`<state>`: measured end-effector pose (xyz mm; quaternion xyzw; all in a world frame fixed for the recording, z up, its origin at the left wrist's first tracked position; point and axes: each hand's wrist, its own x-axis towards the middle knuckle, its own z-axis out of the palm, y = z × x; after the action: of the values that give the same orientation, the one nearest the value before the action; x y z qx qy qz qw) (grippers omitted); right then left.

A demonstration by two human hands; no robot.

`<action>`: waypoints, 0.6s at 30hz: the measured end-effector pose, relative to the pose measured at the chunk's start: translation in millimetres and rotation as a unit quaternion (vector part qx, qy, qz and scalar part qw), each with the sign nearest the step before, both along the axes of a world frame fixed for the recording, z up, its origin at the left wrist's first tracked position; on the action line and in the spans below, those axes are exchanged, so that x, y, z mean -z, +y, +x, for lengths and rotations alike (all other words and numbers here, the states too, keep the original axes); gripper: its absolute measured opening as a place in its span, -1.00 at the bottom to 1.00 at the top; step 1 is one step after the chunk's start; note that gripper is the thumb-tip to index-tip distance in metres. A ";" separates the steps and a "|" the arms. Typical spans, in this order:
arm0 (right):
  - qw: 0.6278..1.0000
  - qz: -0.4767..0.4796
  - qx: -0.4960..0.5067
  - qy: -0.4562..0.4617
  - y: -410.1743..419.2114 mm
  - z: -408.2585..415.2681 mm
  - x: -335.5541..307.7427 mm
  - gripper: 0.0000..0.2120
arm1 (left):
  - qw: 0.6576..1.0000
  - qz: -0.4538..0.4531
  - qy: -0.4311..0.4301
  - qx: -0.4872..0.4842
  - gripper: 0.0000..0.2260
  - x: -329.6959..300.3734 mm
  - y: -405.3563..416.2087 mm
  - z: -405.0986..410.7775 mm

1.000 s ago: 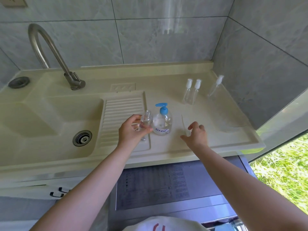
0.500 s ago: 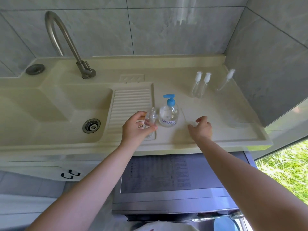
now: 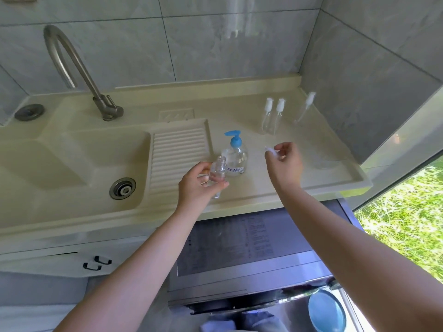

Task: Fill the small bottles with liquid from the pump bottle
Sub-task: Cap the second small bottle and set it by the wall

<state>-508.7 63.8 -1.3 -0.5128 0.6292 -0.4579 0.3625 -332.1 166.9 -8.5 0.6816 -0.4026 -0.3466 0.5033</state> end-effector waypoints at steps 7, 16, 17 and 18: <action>0.996 -0.030 0.040 -0.074 31.1 -3.7 -27.7 -0.87 | 1.000 -0.013 0.006 0.005 -0.59 5.0 8.9 -4.4; 0.994 -0.050 0.026 -0.095 54.6 -12.4 -53.1 -0.81 | 1.000 -0.015 0.002 0.024 -0.68 1.6 19.3 -14.5; 0.994 -0.055 0.026 -0.093 56.0 -12.5 -54.1 -0.80 | 1.000 -0.016 0.003 0.024 -0.68 0.9 20.2 -15.0; 0.994 -0.059 0.026 -0.091 56.4 -12.3 -54.5 -0.80 | 1.000 -0.016 0.004 0.023 -0.68 0.7 20.8 -15.2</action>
<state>-521.1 120.2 53.1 -0.4732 0.5788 -0.5479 0.3753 -347.3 187.6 -9.1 0.6627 -0.4216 -0.3543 0.5075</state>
